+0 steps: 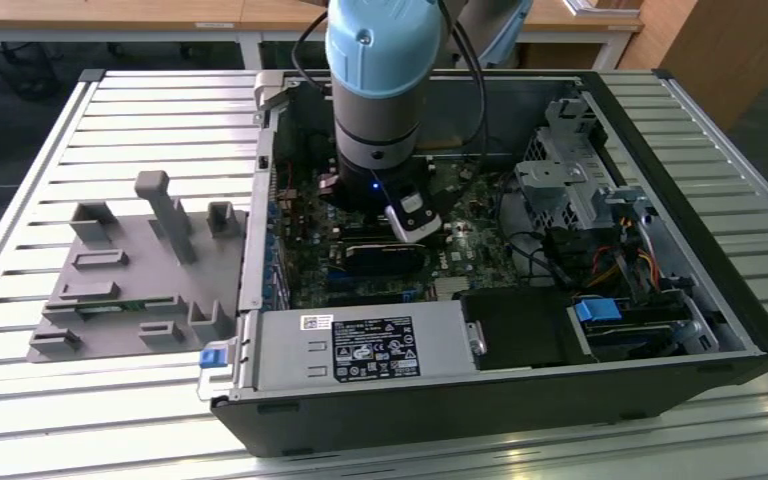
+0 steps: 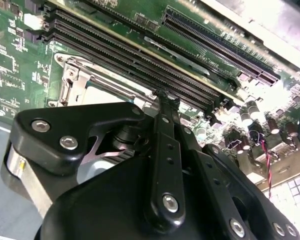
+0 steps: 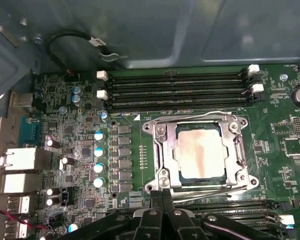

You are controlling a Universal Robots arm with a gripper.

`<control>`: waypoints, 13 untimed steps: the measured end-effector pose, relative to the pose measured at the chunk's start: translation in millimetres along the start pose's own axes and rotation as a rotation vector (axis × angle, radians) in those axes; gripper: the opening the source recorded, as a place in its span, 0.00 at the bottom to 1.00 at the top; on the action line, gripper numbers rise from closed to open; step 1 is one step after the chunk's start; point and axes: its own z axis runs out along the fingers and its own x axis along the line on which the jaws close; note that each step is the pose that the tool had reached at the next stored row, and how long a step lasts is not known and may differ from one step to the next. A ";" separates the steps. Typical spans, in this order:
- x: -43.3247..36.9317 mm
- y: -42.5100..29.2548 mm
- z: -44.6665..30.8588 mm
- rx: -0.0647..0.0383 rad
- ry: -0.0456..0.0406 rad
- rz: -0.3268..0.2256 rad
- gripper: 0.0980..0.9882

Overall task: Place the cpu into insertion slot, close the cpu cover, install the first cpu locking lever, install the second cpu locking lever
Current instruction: 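Install the second cpu locking lever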

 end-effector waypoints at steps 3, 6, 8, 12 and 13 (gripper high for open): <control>0.4 -1.9 0.2 -0.017 0.0012 0.001 0.01; 1.5 -3.4 2.3 -0.028 0.0019 0.001 0.01; 2.3 -4.0 3.8 -0.031 0.0022 0.001 0.01; 3.2 -4.6 5.6 -0.041 0.0030 0.001 0.01; 3.3 -4.7 6.1 -0.044 0.0031 0.002 0.01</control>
